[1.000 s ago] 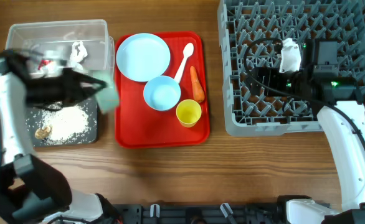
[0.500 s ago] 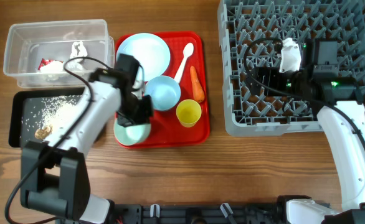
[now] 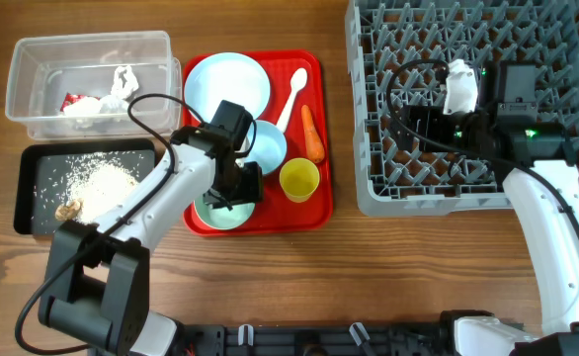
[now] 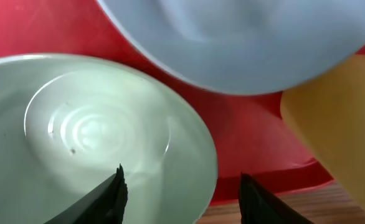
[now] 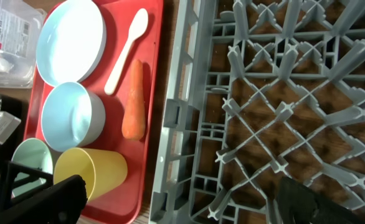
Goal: Sort waste into correct bins and load items into the dishwasher rack
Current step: 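Return the empty green bowl to the red tray, then grasp the yellow cup with the left gripper and lift it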
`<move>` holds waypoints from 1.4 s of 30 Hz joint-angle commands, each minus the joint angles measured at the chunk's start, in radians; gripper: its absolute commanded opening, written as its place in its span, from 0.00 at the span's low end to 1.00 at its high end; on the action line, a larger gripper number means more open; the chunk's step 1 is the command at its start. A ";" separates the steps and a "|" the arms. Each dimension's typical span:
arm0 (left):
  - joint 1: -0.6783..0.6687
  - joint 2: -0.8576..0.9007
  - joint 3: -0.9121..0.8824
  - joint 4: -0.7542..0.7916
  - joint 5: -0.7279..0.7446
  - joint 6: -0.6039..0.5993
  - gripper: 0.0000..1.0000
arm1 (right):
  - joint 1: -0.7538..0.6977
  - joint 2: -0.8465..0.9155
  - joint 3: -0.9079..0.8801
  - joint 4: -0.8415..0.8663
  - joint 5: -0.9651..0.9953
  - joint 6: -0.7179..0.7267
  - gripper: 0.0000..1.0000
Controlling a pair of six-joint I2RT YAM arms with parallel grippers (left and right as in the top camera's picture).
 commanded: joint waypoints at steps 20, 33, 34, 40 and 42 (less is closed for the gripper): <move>-0.016 0.019 0.328 0.066 0.031 0.109 0.72 | 0.002 0.008 0.016 0.029 0.006 0.014 0.99; -0.182 0.232 0.328 -0.053 -0.032 0.208 0.54 | 0.002 0.008 0.016 0.020 0.006 0.014 1.00; -0.179 0.233 0.328 -0.052 -0.032 0.208 0.50 | 0.002 0.008 0.016 0.020 0.006 0.014 1.00; -0.136 0.232 0.328 -0.050 -0.031 0.143 0.29 | 0.002 0.008 0.016 0.020 0.006 0.013 1.00; -0.111 0.232 0.328 -0.051 -0.023 0.124 0.06 | 0.002 0.008 0.016 0.020 0.006 0.013 1.00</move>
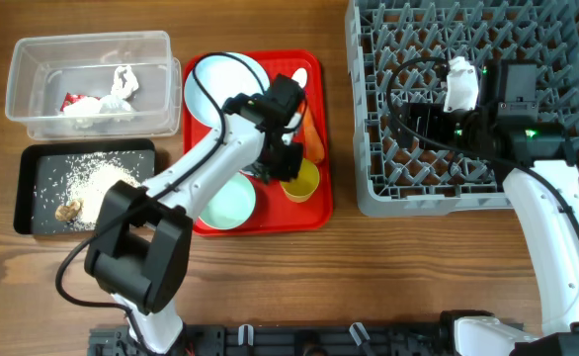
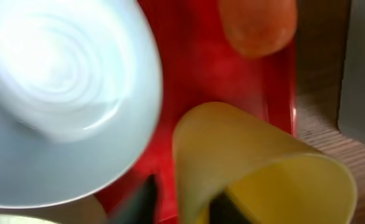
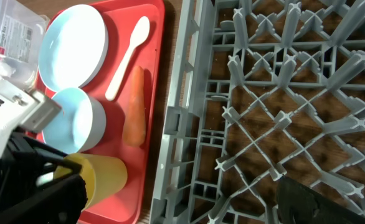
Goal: Sort waste into correct bins and load items into the dishwasher rack
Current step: 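Grasp the yellow cup with the left gripper and lift it, then hand the yellow cup from the left gripper to the right gripper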
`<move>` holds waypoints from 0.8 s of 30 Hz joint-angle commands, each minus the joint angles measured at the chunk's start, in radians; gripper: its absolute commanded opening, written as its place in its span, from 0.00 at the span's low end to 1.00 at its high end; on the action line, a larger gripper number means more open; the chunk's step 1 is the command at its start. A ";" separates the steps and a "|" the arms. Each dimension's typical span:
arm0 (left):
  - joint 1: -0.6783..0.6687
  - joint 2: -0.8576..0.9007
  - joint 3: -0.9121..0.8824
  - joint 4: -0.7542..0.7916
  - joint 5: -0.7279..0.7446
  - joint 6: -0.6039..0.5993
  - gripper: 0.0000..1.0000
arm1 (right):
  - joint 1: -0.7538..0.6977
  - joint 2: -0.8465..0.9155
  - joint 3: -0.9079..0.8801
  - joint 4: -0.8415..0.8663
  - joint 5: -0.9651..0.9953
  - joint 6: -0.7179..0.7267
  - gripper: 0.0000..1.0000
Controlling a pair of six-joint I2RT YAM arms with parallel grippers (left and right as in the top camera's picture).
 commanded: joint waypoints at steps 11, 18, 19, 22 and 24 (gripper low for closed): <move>0.212 -0.005 0.138 -0.017 0.669 -0.039 0.04 | 0.002 0.008 0.016 0.020 -0.176 0.038 1.00; 0.373 -0.015 0.152 0.181 1.395 -0.019 0.04 | 0.003 0.008 0.016 0.262 -0.668 0.040 1.00; 0.376 -0.015 0.152 0.197 1.423 -0.035 0.04 | 0.006 0.008 0.016 0.304 -0.723 0.043 1.00; 0.372 -0.016 0.152 0.235 1.423 -0.082 0.04 | 0.050 0.008 0.016 0.436 -0.781 0.091 1.00; 0.368 -0.016 0.152 0.262 1.423 -0.115 0.04 | 0.087 0.010 0.016 0.471 -0.780 0.091 1.00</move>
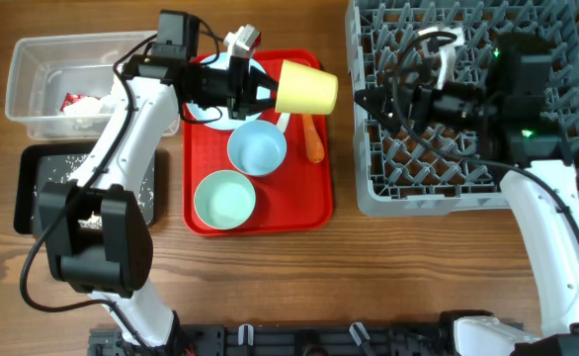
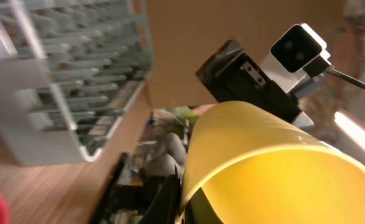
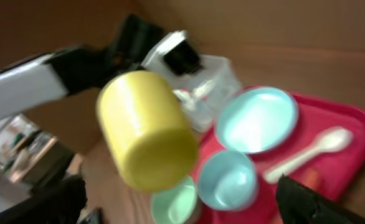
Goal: Sort waste into correct bins and load items into the dishwasher rack
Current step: 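Hand the yellow cup from the left gripper to the right gripper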
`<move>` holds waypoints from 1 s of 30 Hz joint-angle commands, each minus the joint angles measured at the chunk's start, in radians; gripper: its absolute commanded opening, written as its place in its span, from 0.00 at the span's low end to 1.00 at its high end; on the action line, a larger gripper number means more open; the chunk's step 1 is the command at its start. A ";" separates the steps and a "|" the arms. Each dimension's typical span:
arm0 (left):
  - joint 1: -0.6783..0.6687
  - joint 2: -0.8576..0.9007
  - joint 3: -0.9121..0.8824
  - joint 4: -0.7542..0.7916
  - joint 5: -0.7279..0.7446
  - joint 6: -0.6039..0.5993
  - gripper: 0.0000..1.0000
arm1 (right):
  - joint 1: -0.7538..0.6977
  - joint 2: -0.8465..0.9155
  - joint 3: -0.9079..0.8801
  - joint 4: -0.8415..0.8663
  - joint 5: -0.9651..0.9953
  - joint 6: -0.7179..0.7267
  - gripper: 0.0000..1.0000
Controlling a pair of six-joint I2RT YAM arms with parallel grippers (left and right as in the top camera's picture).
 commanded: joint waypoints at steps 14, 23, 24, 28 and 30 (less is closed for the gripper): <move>-0.058 -0.021 0.017 0.060 0.101 -0.089 0.04 | 0.191 0.044 0.014 0.150 0.071 0.076 0.98; -0.060 -0.021 0.017 0.067 0.101 -0.106 0.04 | 0.190 0.090 0.014 0.195 0.068 0.076 0.78; -0.060 -0.021 0.017 0.067 0.101 -0.106 0.04 | 0.189 0.090 0.014 0.200 0.068 0.075 0.75; -0.060 -0.021 0.017 0.068 0.101 -0.106 0.04 | 0.188 0.090 0.014 0.202 0.068 0.075 0.66; -0.060 -0.021 0.017 0.068 0.101 -0.106 0.04 | 0.184 0.089 0.014 0.202 0.056 0.073 0.63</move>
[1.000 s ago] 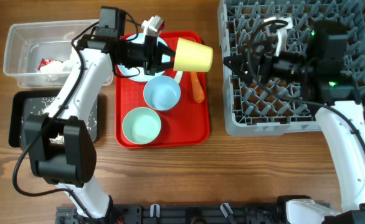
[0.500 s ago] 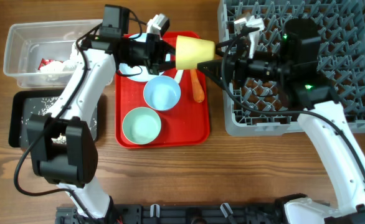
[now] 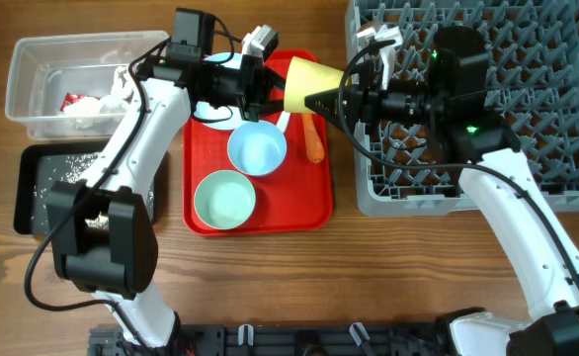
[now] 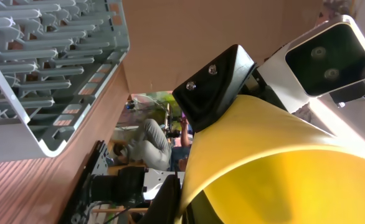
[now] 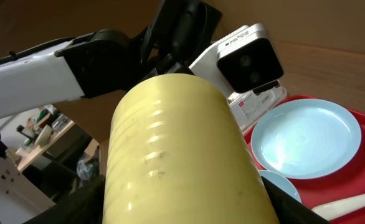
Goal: Sort waste into correct bins and load items into the dishwasher rack
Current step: 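Hand the yellow cup from the left gripper to the right gripper, then place the yellow cup into the dish rack with the right gripper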
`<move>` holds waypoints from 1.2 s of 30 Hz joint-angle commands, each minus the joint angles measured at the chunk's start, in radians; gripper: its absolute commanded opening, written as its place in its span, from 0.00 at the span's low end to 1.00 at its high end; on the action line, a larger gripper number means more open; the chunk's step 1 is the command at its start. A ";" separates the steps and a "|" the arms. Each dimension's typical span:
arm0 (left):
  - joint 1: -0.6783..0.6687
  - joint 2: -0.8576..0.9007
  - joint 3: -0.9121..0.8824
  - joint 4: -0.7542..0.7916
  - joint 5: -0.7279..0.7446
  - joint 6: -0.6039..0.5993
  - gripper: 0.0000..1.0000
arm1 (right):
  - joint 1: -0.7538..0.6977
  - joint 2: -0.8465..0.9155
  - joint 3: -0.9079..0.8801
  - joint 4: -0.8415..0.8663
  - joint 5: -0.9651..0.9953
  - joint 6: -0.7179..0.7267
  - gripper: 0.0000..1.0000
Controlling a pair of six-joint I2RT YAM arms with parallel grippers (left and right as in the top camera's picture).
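The yellow cup [image 3: 304, 85] lies on its side in the air over the right part of the red tray [image 3: 314, 213]. My left gripper [image 3: 270, 89] is shut on its rim, one finger inside and one outside. My right gripper [image 3: 334, 99] reaches out from the grey dishwasher rack [image 3: 527, 148] and holds the cup's base end. In the right wrist view the cup [image 5: 182, 149] fills the space between both fingers [image 5: 92, 202]. The left wrist view shows the cup wall [image 4: 276, 162] close up.
On the tray sit a light blue plate [image 3: 206, 111], a blue bowl [image 3: 257, 148], a green bowl [image 3: 223, 198], a carrot [image 3: 315, 143] and a white spoon [image 3: 283, 121]. A clear bin [image 3: 52, 59] with wrappers and a black tray [image 3: 42, 198] with crumbs stand at the left.
The right gripper has come left from over the rack to the cup and its fingers now press the cup's sides. The left gripper still holds the cup in nearly the same place.
The left gripper was open over the green bowl while the right waited open above the rack. Then the left was at the yellow cup on the tray. Then it held the cup in the air toward the rack, and now both grippers hold it.
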 commanded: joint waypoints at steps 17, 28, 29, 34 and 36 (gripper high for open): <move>0.006 -0.021 0.017 -0.016 -0.370 0.004 0.26 | -0.320 -0.121 0.118 -0.678 0.556 -0.063 0.61; 0.005 -0.021 0.017 -0.204 -0.834 0.005 0.28 | -0.308 0.028 0.244 -1.094 0.943 -0.023 0.61; 0.005 -0.021 0.017 -0.227 -0.879 0.005 0.28 | -0.303 0.076 0.244 -1.107 0.943 -0.024 0.61; 0.005 -0.021 0.017 -0.299 -0.998 0.005 0.28 | -0.237 0.196 0.244 -1.151 0.945 -0.036 0.61; 0.005 -0.021 0.017 -0.301 -1.017 0.005 0.30 | -0.208 0.216 0.244 -1.143 0.976 -0.014 0.62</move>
